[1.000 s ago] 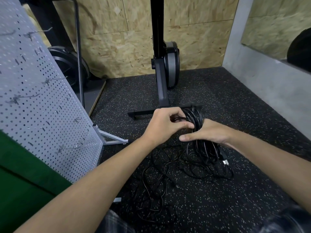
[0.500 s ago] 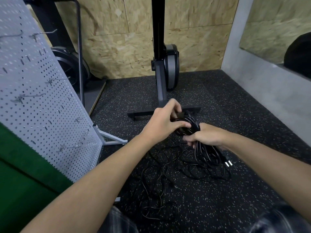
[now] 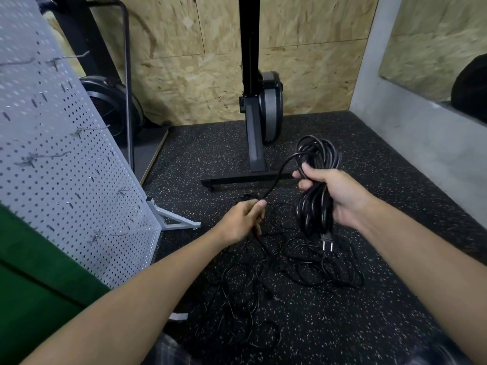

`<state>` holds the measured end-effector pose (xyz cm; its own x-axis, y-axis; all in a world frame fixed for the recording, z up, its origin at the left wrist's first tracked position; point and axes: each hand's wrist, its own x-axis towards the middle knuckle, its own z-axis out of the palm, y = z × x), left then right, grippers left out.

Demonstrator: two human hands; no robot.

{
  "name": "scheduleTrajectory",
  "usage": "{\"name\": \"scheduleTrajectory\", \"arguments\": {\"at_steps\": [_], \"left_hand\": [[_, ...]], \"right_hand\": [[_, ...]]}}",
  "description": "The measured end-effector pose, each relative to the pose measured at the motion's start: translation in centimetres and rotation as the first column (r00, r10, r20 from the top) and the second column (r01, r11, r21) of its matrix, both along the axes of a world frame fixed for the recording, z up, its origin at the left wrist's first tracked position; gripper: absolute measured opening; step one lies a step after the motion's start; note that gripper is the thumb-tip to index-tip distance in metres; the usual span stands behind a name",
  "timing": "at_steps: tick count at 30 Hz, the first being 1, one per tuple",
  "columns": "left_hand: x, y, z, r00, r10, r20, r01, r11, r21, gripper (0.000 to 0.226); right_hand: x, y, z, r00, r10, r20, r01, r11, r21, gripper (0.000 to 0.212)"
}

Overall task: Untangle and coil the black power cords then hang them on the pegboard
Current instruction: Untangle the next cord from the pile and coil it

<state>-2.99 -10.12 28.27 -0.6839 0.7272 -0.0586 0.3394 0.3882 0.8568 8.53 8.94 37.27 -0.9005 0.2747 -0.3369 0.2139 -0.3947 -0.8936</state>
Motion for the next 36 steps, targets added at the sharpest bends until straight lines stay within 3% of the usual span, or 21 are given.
{"name": "scheduleTrajectory", "arguments": {"at_steps": [2,4,7,9,12,15,19,22,24,26,29,32,36], "left_hand": [[0.3,0.2,-0.2,0.992,0.031,0.119,-0.038,0.998,0.051,0.041],[1.3,1.0,0.7,0.981,0.097,0.168,-0.113,0.989,0.091,0.041],[2.7,1.5,2.6,0.990,0.138,0.022,-0.138,0.990,0.032,0.041],[3.3,1.7,3.1,0.995,0.079,-0.061,-0.082,0.995,-0.050,0.040],[3.7,2.2,3.0,0.998,-0.034,-0.045,0.029,0.993,-0.119,0.051],[3.6,2.3,2.6,1.000,0.007,0.020,-0.005,0.996,-0.088,0.059],[3.1,1.6,3.0,0.999,0.038,0.000,-0.038,0.999,0.008,0.064],[3.5,1.5,3.4,0.999,-0.030,-0.032,0.028,0.999,-0.042,0.056],[3.8,1.7,3.2,0.993,-0.102,0.059,0.106,0.993,-0.059,0.055],[3.9,1.6,2.7,0.966,-0.175,0.192,0.175,0.984,0.019,0.051],[3.2,1.4,1.7,0.950,-0.217,0.225,0.210,0.976,0.054,0.048],[2.2,0.8,0.3,0.932,-0.255,0.256,0.272,0.962,-0.032,0.049],[1.1,-0.8,-1.9,0.921,-0.279,0.271,0.345,0.908,-0.238,0.050]], "right_hand": [[-0.1,-0.2,-0.4,0.997,-0.082,-0.017,0.082,0.997,-0.010,0.024],[-0.1,-0.6,-1.4,0.989,-0.151,-0.007,0.150,0.981,0.125,0.030],[-0.1,-1.1,-2.8,0.973,-0.231,-0.025,0.231,0.946,0.227,0.039],[-0.2,-1.4,-3.0,0.976,-0.208,-0.057,0.215,0.960,0.177,0.036],[-0.1,-2.0,-2.5,0.976,-0.156,-0.152,0.178,0.973,0.144,0.025],[0.2,-2.4,-2.3,0.978,-0.025,-0.208,0.063,0.982,0.179,0.041],[0.6,-2.3,-2.2,0.986,0.053,-0.157,-0.013,0.970,0.244,0.032],[0.7,-2.5,-2.4,0.988,0.029,-0.148,0.008,0.969,0.247,0.026],[0.7,-2.8,-2.4,0.986,-0.015,-0.167,0.054,0.971,0.233,0.016],[0.5,-2.9,-2.0,0.979,-0.042,-0.200,0.080,0.980,0.182,0.009],[0.5,-2.7,-0.8,0.960,-0.133,-0.247,0.159,0.983,0.087,0.007],[0.5,-2.0,0.0,0.940,-0.245,-0.239,0.260,0.965,0.034,0.007],[0.7,-0.7,-0.2,0.949,-0.238,-0.208,0.259,0.963,0.079,0.005]]}}
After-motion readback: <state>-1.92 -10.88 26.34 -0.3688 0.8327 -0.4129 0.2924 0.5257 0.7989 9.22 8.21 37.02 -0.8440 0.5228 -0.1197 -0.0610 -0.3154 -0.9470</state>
